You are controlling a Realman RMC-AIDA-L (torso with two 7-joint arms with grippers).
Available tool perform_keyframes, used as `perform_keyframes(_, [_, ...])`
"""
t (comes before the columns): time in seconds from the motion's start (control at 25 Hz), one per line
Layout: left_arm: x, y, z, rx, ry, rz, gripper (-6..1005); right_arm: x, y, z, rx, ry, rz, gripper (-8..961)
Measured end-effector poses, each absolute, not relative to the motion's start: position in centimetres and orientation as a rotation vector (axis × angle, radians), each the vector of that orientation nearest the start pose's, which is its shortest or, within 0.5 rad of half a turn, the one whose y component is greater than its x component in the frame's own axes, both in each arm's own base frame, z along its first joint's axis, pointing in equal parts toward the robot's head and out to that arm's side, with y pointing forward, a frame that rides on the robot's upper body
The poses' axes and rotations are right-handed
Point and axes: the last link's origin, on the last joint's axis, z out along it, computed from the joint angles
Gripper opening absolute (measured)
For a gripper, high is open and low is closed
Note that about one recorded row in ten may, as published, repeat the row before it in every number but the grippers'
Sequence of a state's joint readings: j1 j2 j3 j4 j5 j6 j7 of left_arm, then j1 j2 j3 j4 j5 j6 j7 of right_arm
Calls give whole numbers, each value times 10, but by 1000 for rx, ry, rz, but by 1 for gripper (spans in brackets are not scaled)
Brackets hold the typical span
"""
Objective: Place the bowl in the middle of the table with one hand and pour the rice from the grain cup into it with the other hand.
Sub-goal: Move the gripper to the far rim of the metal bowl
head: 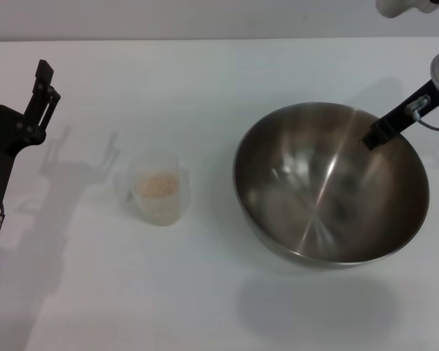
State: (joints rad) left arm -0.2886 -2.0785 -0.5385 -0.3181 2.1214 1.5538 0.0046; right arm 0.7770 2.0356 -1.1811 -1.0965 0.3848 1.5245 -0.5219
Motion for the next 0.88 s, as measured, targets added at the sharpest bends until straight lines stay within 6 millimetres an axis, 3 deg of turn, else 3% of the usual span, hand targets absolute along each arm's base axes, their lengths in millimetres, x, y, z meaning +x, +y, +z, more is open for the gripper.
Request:
perform_keyframes(0.52, [-289, 267, -19, -1542, -280, -946, 790, 200, 400, 32, -2378, 1112, -521, 69])
perform_keyframes(0.88, [-289, 267, -19, -1541, -281, -947, 788, 181, 400, 41, -2418, 1007, -430, 34])
